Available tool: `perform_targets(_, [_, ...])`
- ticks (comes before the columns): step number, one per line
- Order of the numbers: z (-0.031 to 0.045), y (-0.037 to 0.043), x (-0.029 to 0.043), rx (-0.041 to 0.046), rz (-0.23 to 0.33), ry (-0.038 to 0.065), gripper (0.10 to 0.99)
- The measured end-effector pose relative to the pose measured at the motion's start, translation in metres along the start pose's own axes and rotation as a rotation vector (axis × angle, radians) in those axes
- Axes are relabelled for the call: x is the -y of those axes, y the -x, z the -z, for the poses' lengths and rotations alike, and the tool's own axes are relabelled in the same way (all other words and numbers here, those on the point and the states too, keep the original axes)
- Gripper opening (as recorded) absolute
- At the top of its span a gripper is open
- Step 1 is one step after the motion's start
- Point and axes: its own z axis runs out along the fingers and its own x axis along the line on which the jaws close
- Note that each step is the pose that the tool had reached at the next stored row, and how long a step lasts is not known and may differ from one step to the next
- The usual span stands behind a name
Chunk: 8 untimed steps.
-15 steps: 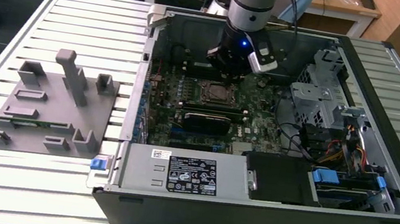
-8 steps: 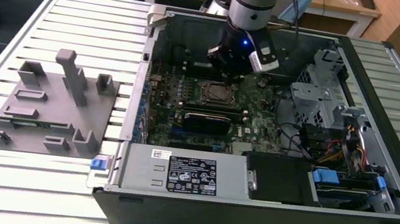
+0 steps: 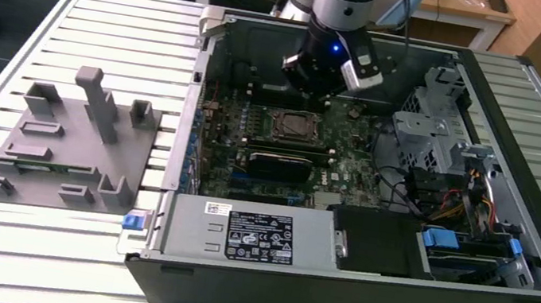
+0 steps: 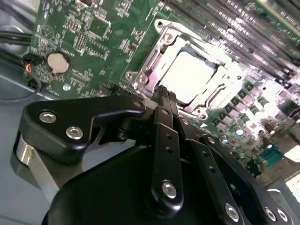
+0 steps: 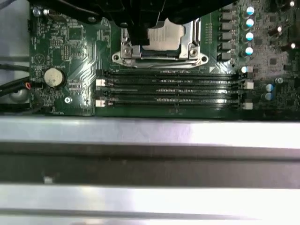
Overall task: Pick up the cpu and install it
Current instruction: 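Install the second cpu locking lever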
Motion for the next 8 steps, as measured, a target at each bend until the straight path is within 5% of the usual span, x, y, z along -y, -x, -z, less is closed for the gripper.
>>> perform_targets(8, [0.0009,0.0001,0.0175,-0.0036,0.0,0.014,0.106])
